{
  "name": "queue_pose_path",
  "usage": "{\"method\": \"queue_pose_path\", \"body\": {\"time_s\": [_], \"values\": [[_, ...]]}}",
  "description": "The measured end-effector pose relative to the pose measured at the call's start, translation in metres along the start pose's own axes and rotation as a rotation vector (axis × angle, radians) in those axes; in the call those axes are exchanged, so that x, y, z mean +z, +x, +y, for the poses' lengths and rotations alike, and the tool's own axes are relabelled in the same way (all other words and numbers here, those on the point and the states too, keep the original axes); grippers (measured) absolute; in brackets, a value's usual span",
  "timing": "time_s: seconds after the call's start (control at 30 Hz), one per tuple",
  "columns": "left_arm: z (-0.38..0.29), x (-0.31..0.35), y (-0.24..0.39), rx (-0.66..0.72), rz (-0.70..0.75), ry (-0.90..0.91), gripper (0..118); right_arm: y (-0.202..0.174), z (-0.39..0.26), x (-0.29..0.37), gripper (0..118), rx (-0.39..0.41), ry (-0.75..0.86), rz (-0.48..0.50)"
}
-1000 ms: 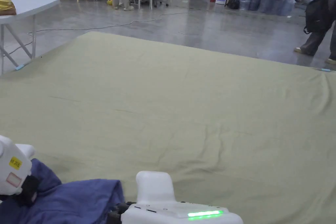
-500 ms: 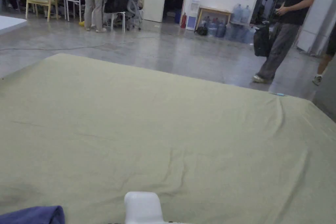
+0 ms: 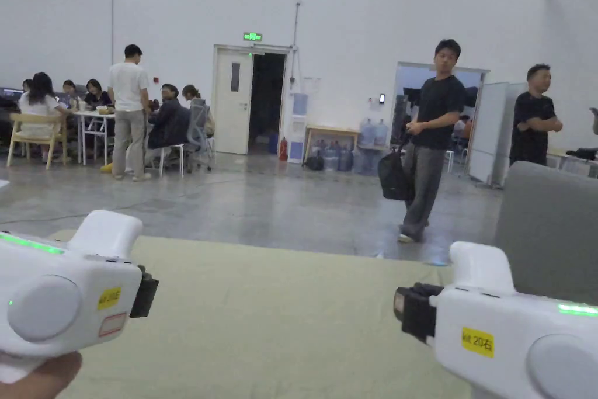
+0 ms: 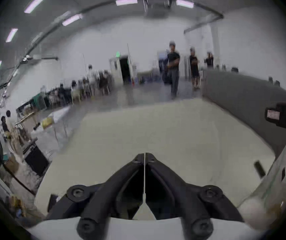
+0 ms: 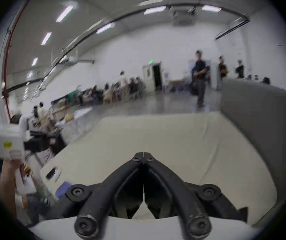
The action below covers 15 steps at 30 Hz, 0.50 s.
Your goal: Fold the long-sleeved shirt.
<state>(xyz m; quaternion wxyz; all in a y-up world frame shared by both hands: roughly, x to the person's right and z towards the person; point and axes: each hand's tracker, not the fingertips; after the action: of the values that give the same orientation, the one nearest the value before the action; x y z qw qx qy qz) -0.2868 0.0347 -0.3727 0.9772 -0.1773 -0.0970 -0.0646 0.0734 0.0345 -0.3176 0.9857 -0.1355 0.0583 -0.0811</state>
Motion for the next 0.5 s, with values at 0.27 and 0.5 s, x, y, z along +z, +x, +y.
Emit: {"method": "queue_pose_path", "body": {"time_s": [0.27,0.5], "values": [[0.046,0.051,0.082,0.122,0.065,0.305,0,0.044,0.036,0.065,0,0.082,0.155,-0.133],[0.036,0.069,0.103,0.174,0.033,0.283,0,0.066,0.031,0.089,0,0.022,0.183,-0.132]]}}
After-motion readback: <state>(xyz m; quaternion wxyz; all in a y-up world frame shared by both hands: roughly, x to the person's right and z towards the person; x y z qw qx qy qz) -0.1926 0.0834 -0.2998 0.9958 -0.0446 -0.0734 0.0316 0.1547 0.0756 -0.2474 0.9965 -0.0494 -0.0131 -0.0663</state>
